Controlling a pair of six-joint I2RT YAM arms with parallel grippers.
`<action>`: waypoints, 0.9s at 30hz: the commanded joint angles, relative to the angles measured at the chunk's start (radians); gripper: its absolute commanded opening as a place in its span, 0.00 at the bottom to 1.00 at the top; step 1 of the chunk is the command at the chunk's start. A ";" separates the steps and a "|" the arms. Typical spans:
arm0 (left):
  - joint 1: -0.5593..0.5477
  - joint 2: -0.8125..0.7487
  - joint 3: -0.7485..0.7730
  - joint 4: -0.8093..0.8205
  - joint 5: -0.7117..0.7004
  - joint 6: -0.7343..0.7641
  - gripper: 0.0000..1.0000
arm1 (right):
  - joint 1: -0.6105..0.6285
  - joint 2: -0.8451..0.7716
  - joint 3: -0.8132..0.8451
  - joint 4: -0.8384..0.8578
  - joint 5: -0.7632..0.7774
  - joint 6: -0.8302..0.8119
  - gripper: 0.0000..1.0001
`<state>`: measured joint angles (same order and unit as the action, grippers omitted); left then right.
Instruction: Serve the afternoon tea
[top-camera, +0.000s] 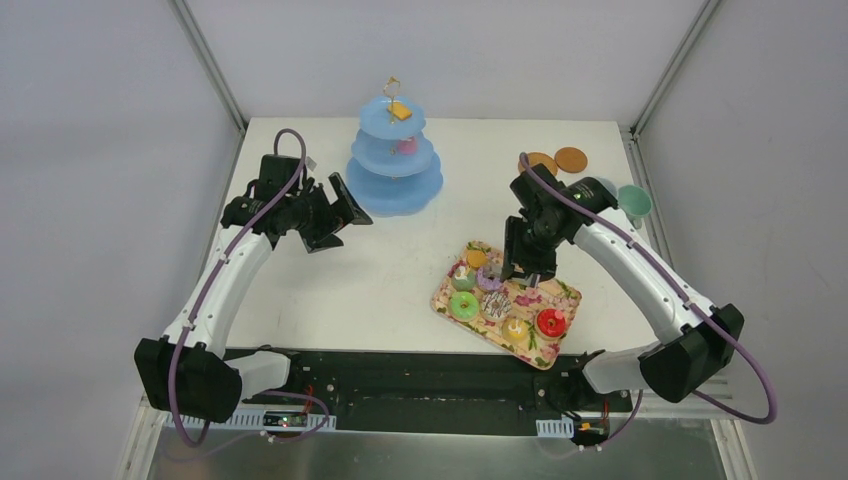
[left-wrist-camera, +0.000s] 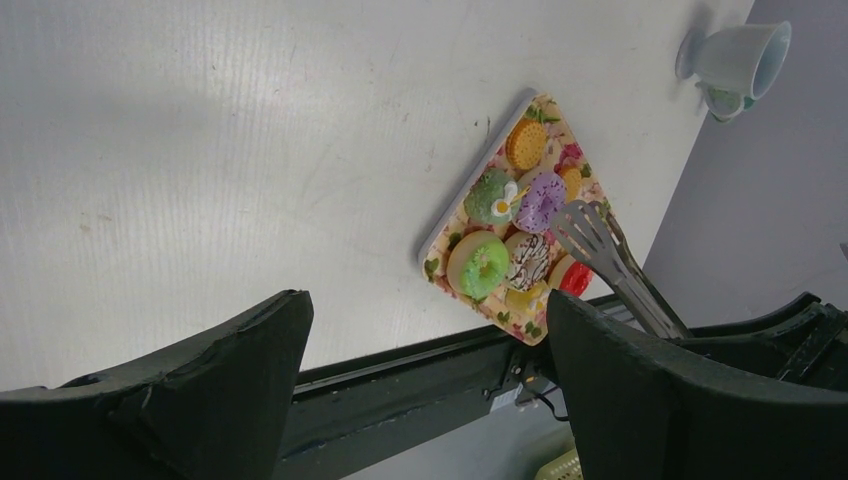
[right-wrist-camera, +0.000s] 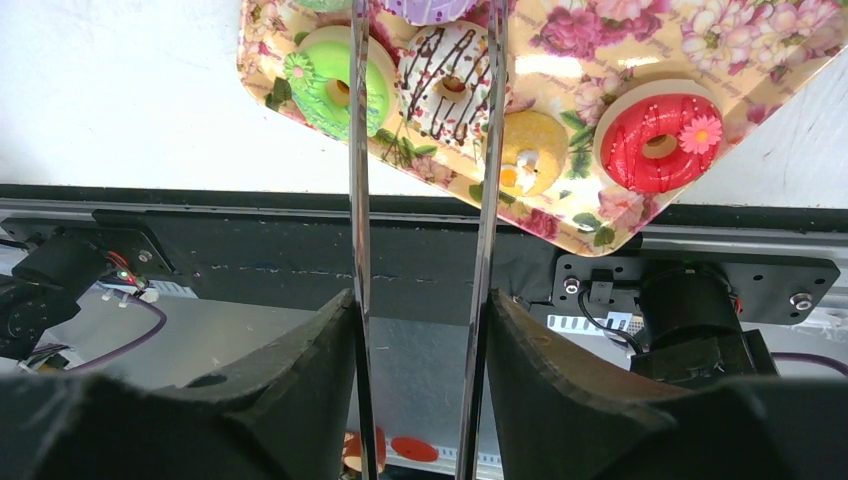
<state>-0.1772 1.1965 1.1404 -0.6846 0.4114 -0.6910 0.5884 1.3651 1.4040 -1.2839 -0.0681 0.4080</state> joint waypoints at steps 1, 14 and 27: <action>-0.002 -0.038 -0.018 0.007 0.006 -0.011 0.91 | 0.014 0.009 0.033 0.015 0.005 0.001 0.51; -0.002 -0.044 -0.022 0.003 0.002 -0.016 0.91 | 0.038 0.054 0.048 0.011 0.029 -0.012 0.53; -0.002 -0.025 -0.005 0.011 0.002 -0.015 0.91 | 0.060 0.097 0.068 0.001 0.060 -0.015 0.53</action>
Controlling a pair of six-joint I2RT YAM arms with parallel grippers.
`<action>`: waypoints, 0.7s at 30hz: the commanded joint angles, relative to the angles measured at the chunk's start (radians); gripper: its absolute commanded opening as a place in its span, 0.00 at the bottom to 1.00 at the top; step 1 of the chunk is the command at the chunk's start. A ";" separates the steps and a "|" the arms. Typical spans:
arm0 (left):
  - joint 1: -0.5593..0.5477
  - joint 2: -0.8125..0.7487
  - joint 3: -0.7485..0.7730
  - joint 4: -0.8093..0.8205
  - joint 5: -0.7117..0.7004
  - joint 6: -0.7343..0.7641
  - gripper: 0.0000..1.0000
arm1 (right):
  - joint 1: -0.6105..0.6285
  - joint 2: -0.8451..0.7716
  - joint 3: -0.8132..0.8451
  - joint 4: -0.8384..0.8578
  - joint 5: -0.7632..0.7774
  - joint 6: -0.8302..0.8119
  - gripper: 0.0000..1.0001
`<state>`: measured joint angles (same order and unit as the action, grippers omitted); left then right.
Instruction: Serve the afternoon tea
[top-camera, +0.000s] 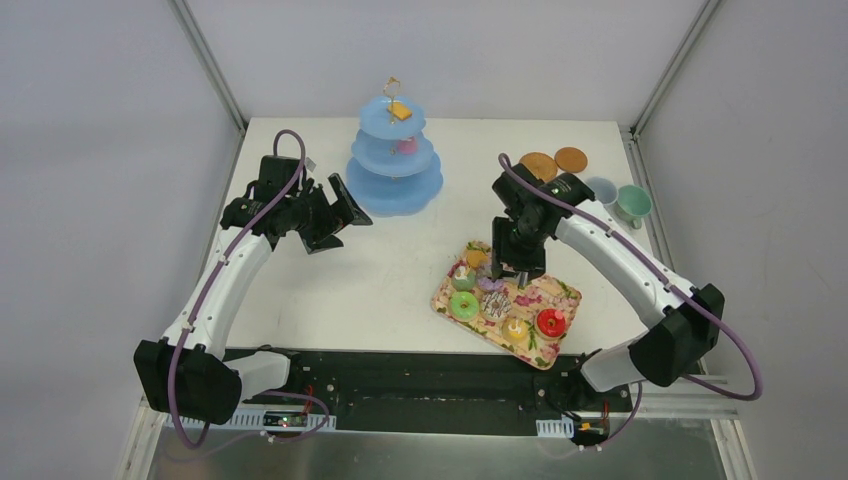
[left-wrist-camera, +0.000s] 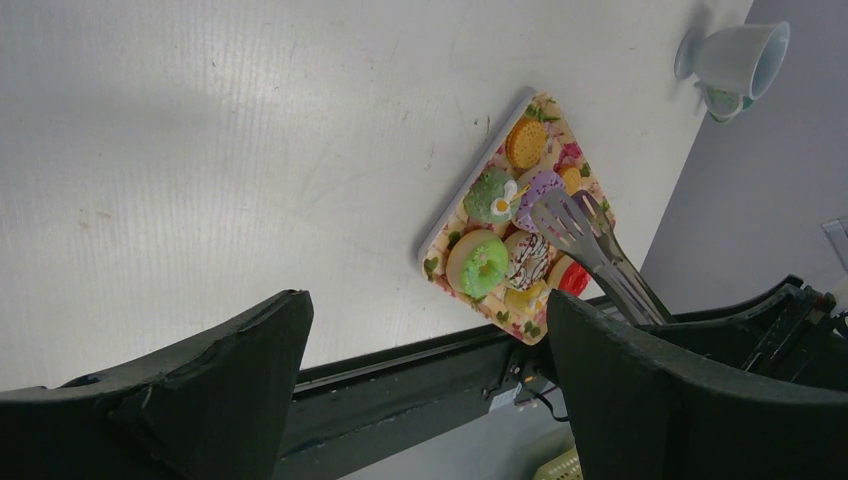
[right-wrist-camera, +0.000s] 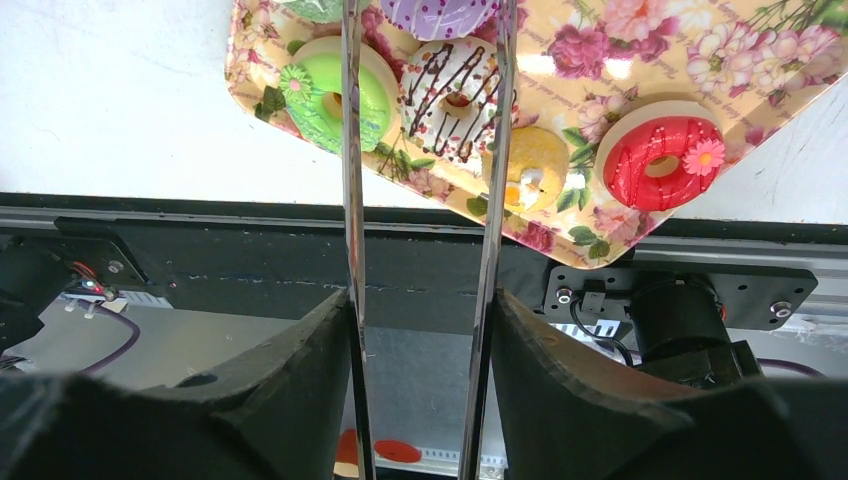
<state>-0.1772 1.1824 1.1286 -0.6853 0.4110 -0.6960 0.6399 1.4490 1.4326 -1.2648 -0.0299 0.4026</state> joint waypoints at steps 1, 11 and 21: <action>-0.002 -0.010 0.007 0.012 0.002 -0.010 0.91 | 0.010 0.018 0.042 -0.020 0.022 -0.010 0.53; -0.002 -0.004 0.004 0.015 0.000 -0.011 0.91 | 0.020 0.029 0.034 -0.020 0.022 -0.012 0.54; -0.002 0.007 0.008 0.017 0.001 -0.008 0.91 | 0.028 0.041 0.030 -0.022 0.022 -0.010 0.55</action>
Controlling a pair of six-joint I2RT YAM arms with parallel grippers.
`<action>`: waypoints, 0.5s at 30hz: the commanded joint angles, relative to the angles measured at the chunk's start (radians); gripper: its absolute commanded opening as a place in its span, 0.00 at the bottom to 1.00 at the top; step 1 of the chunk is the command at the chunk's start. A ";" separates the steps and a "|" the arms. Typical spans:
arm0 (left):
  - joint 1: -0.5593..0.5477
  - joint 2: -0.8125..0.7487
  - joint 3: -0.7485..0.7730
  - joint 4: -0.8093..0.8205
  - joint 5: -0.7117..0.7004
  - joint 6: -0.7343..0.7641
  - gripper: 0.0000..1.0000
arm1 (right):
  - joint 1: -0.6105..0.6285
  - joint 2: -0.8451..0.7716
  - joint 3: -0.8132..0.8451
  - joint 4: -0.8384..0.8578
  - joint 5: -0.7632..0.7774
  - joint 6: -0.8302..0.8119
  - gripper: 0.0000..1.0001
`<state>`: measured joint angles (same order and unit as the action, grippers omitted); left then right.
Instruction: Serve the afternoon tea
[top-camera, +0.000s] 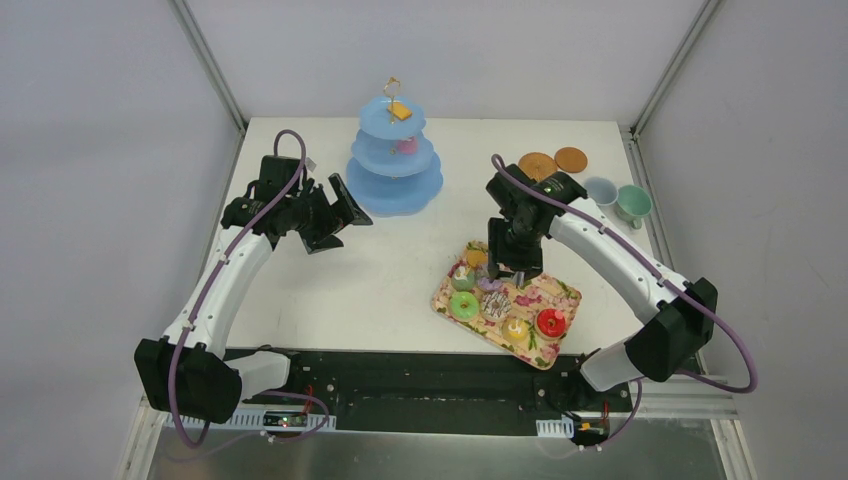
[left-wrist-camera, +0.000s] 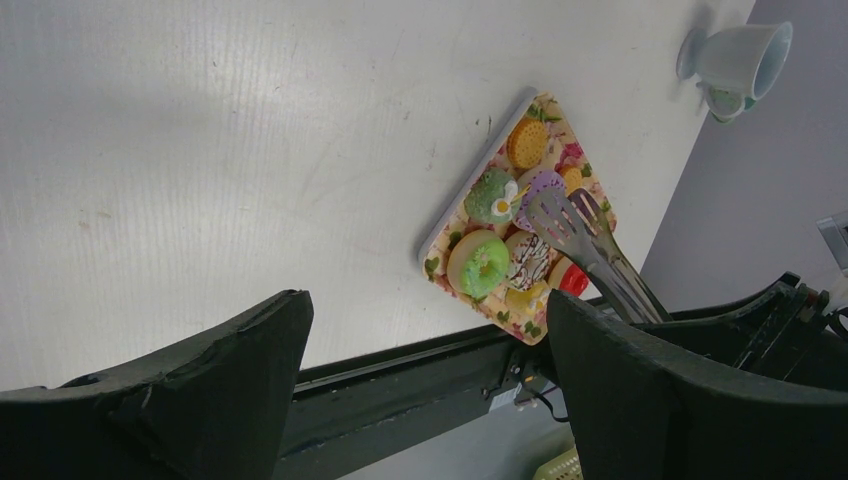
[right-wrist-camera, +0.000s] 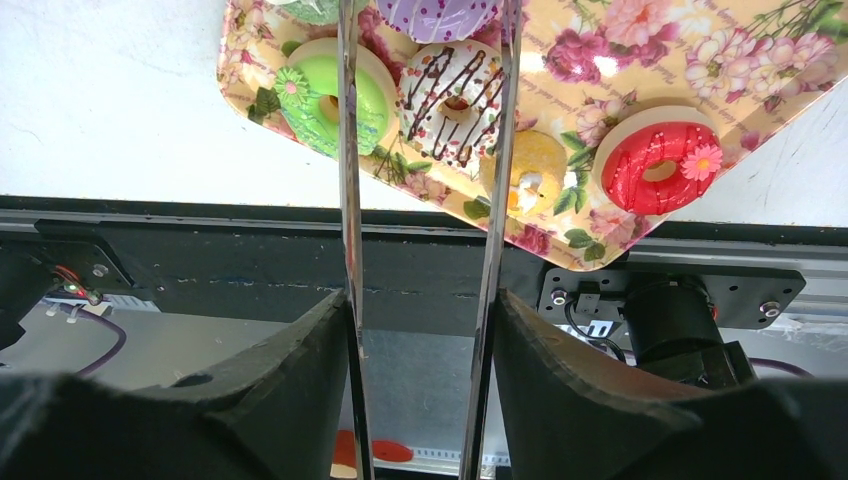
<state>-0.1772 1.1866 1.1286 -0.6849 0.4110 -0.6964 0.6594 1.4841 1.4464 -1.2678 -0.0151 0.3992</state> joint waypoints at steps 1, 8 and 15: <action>-0.002 0.003 0.008 0.018 0.000 -0.008 0.91 | 0.011 0.007 0.017 -0.021 0.038 -0.007 0.55; -0.002 0.003 0.005 0.018 0.001 -0.006 0.91 | 0.021 0.010 0.032 -0.046 0.066 -0.007 0.55; -0.002 0.009 0.013 0.018 0.002 -0.003 0.91 | 0.027 0.024 0.014 -0.024 0.062 -0.005 0.55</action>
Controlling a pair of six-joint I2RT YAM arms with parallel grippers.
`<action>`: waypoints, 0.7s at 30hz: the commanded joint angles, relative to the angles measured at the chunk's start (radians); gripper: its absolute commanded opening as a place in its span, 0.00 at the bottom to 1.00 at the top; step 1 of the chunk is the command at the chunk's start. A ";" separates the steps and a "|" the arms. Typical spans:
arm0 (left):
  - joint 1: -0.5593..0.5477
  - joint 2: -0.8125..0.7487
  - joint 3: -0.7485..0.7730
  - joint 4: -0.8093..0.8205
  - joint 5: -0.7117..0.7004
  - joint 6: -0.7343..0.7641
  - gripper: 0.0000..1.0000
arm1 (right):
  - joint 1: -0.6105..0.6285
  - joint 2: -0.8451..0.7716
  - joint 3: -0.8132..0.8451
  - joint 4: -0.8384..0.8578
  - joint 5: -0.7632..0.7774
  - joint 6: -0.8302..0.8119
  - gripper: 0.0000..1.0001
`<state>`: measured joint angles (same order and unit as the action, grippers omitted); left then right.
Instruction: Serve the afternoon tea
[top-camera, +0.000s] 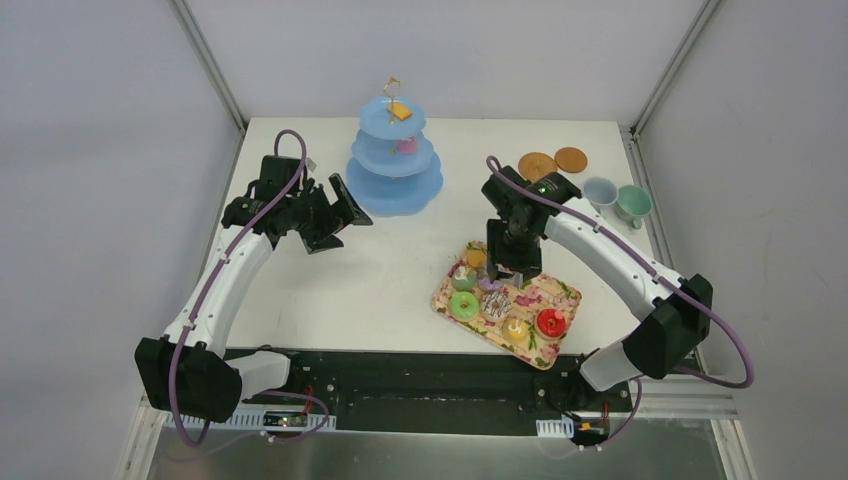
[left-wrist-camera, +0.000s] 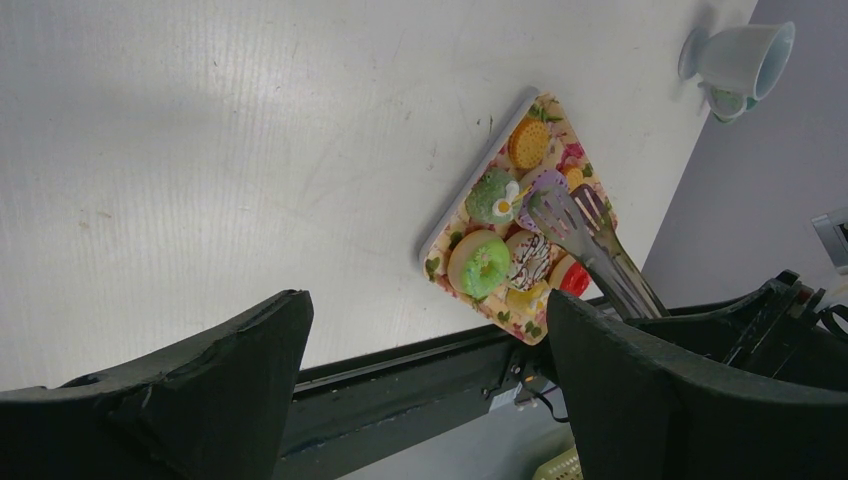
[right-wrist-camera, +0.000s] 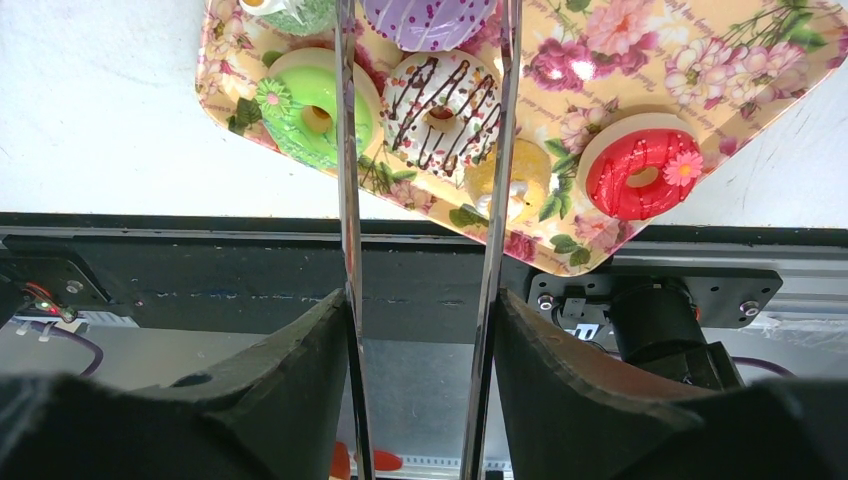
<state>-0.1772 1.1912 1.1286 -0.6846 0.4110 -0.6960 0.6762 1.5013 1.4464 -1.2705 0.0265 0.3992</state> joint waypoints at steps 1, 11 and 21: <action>-0.002 0.004 0.014 0.016 0.003 -0.002 0.91 | 0.010 0.006 0.013 -0.019 0.020 -0.004 0.55; -0.002 -0.006 0.006 0.012 0.002 0.001 0.91 | 0.016 0.006 -0.007 0.001 0.002 -0.005 0.56; -0.002 -0.020 -0.005 0.011 0.000 0.000 0.91 | 0.022 0.007 -0.022 0.013 0.015 -0.004 0.53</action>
<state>-0.1772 1.1912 1.1286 -0.6849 0.4110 -0.6960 0.6899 1.5112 1.4254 -1.2526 0.0231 0.3996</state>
